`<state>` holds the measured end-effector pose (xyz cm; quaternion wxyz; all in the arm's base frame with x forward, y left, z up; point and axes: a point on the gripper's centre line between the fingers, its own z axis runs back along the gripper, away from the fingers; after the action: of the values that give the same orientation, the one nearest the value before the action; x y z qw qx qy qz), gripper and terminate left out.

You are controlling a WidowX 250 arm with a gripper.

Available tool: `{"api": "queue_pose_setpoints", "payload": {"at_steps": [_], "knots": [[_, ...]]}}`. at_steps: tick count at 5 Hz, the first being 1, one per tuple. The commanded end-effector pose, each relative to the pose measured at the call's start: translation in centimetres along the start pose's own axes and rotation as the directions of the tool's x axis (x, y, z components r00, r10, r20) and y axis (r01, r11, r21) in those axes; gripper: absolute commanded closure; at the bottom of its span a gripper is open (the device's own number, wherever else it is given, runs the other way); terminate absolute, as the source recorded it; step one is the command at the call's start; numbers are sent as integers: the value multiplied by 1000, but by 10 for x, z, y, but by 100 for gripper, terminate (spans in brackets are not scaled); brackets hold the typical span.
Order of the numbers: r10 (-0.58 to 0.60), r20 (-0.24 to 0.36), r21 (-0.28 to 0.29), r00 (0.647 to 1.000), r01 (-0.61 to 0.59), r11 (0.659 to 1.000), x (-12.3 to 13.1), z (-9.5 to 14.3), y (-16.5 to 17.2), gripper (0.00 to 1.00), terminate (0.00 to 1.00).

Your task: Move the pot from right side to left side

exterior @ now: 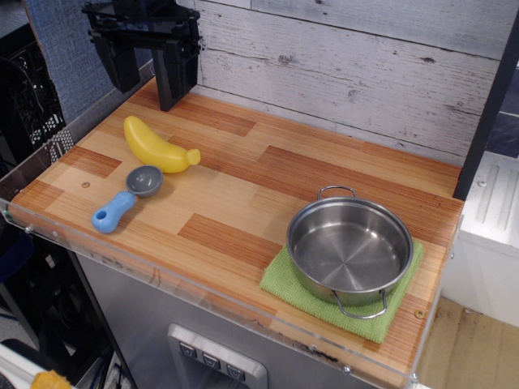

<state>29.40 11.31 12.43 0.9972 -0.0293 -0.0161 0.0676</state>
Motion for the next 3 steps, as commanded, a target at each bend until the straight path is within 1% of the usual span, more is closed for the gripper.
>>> {"api": "queue_pose_setpoints", "payload": {"at_steps": [1,2,3], "knots": [[0,0,0,1000,0,1000,0,0,0,0,0],[-10,-8,11,1000,10,1000,-1,-5,-11,0,0],[-31,-11,6,999,31,999,-7,-7,-27,0,0]]}}
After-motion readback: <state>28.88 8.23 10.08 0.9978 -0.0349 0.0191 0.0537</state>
